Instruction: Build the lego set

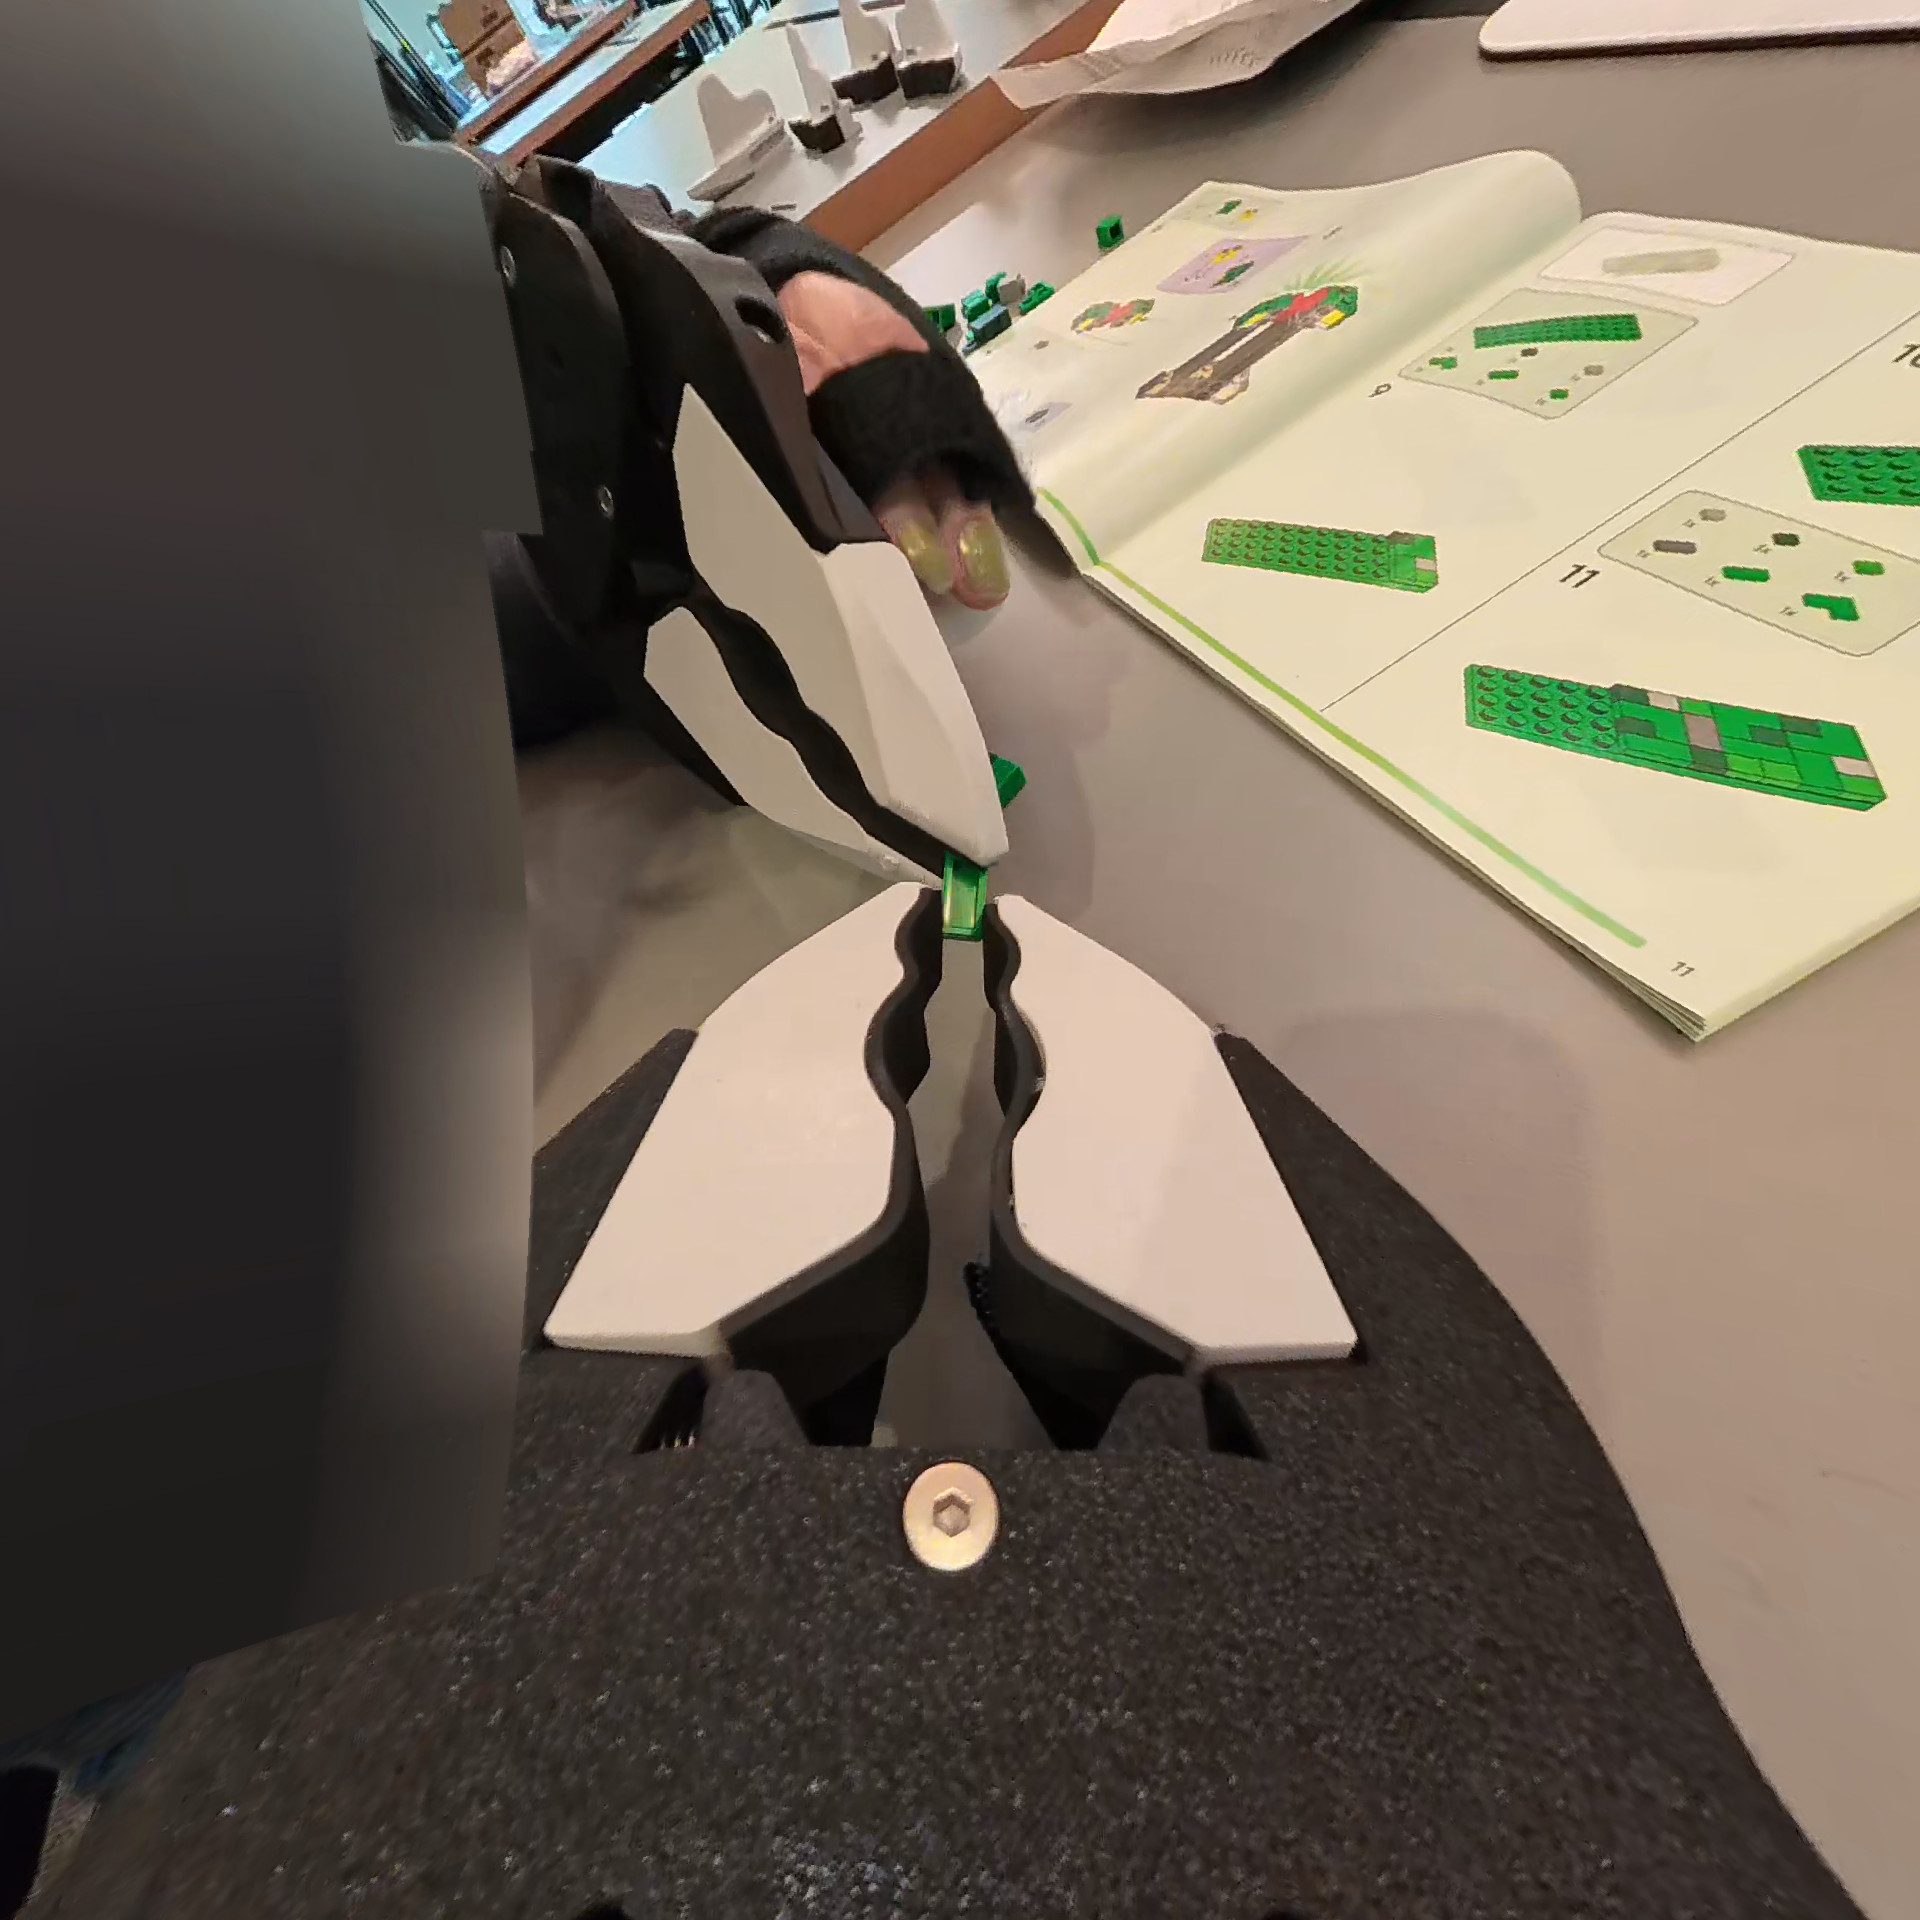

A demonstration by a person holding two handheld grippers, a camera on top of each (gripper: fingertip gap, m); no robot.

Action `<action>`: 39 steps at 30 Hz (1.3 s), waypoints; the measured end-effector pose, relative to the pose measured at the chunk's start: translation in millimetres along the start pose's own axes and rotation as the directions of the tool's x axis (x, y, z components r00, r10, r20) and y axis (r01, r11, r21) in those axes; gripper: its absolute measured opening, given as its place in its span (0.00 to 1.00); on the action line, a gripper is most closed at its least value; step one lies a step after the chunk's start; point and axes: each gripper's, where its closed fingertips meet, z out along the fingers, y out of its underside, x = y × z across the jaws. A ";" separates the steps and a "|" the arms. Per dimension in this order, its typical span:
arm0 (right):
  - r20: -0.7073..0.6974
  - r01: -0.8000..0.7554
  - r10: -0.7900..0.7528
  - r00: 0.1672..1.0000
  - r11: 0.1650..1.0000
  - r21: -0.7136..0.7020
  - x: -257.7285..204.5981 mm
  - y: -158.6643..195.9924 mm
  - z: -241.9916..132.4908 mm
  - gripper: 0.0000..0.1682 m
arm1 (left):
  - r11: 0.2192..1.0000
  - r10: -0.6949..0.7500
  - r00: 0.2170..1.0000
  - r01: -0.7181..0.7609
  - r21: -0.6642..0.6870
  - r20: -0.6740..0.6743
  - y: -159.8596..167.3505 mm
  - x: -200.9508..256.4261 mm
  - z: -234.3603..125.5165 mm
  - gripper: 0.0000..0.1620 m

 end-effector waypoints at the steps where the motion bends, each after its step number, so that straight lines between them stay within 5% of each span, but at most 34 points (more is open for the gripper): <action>1: 0.003 -0.004 0.004 1.000 1.000 -0.002 0.1 0.4 0.1 0.04 | 1.000 -0.011 1.000 0.011 -0.004 -0.010 0.6 1.1 0.6 0.03; 4: -0.037 0.024 -0.023 0.999 0.999 0.036 4.6 -5.0 -3.9 0.04 | 0.983 -0.181 0.983 0.180 -0.026 -0.030 3.5 -1.9 3.8 0.02; 7: -0.189 0.265 -0.247 0.950 0.961 0.077 8.0 -18.3 -15.4 0.14 | 0.863 -0.506 0.860 0.503 -0.057 -0.064 8.3 -11.8 5.0 0.02; 9: -0.365 0.526 -0.487 0.794 0.850 0.011 9.0 -26.4 -25.3 0.15 | 0.698 -0.712 0.688 0.716 -0.031 -0.140 0.5 -18.1 1.5 0.02; 11: -0.493 0.728 -0.689 0.531 0.669 -0.149 9.1 -31.6 -32.7 0.14 | 0.525 -0.838 0.506 0.850 -0.051 -0.205 -3.0 -22.1 -2.5 0.02; 13: -0.507 0.806 -0.793 0.338 0.522 -0.279 6.6 -30.9 -31.6 0.13 | 0.413 -0.893 0.381 0.905 -0.100 -0.241 -2.4 -20.0 -4.3 0.02; 16: -0.464 0.837 -0.858 0.220 0.410 -0.361 1.7 -27.5 -22.8 0.13 | 0.334 -0.911 0.272 0.928 -0.165 -0.310 -8.2 -9.4 -4.4 0.02; 23: -0.308 0.827 -0.950 0.051 0.213 -0.520 5.2 -7.7 -6.4 0.06 | 0.313 -0.905 0.214 0.920 -0.235 -0.368 -14.2 4.5 -1.6 0.02; 27: -0.281 0.814 -0.953 0.117 0.254 -0.522 6.9 -4.7 -6.3 0.05 | 0.312 -0.898 0.212 0.925 -0.217 -0.385 -15.5 2.6 -2.6 0.02; 30: -0.221 0.688 -0.876 0.428 0.474 -0.549 26.9 13.1 -10.3 0.05 | 0.312 -0.905 0.249 0.940 -0.141 -0.345 -11.4 -11.5 -11.1 0.15; 34: -0.141 0.454 -0.690 0.710 0.600 -0.658 49.3 36.4 -19.5 0.05 | 0.369 -0.913 0.353 0.929 -0.042 -0.206 4.4 -27.1 -34.6 0.18; 39: -0.097 0.319 -0.522 0.848 0.647 -0.693 49.5 41.2 -20.7 0.05 | 0.431 -0.901 0.431 0.902 0.004 -0.046 24.1 -29.2 -71.3 0.18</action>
